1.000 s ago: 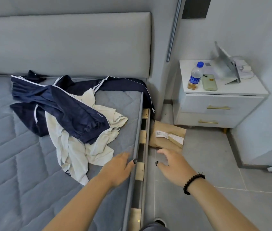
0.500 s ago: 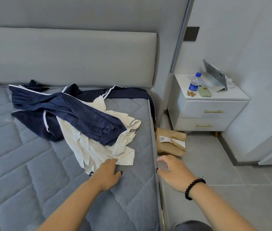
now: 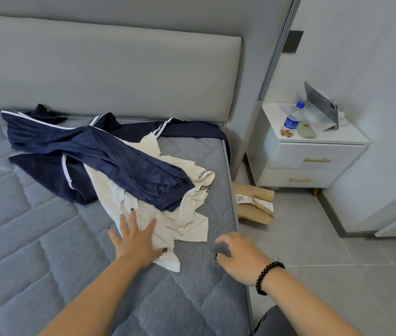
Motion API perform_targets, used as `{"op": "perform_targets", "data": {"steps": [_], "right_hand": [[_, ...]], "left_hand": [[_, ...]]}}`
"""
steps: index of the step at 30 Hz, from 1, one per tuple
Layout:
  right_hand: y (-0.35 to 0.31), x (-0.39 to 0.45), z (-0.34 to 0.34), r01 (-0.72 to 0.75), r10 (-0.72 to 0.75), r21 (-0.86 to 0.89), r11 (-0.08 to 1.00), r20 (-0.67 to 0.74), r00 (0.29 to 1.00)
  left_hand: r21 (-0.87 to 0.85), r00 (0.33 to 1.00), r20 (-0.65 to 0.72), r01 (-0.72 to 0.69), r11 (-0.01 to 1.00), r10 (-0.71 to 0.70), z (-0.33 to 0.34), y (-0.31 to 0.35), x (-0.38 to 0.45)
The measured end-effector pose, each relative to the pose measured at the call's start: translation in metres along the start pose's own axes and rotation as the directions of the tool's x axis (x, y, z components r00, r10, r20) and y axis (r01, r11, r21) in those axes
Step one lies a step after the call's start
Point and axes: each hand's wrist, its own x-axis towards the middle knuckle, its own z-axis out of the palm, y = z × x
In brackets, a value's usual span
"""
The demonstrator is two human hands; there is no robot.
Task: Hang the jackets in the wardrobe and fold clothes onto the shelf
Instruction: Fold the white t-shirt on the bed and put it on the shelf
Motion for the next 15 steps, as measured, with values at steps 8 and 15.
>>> {"op": "perform_targets", "data": {"steps": [8,15], "right_hand": [[-0.019,0.014,0.003,0.027,-0.026,-0.035,0.999,0.02,0.999],[-0.057,0.014,0.007,0.176,-0.13,0.26,0.949,-0.186,0.974]], "left_hand": [[-0.647,0.971,-0.218,-0.064,0.76,-0.103,-0.037,-0.021,0.004],[-0.753,0.901,-0.434,-0.355,0.553,-0.013,-0.1,0.004,-0.052]]}}
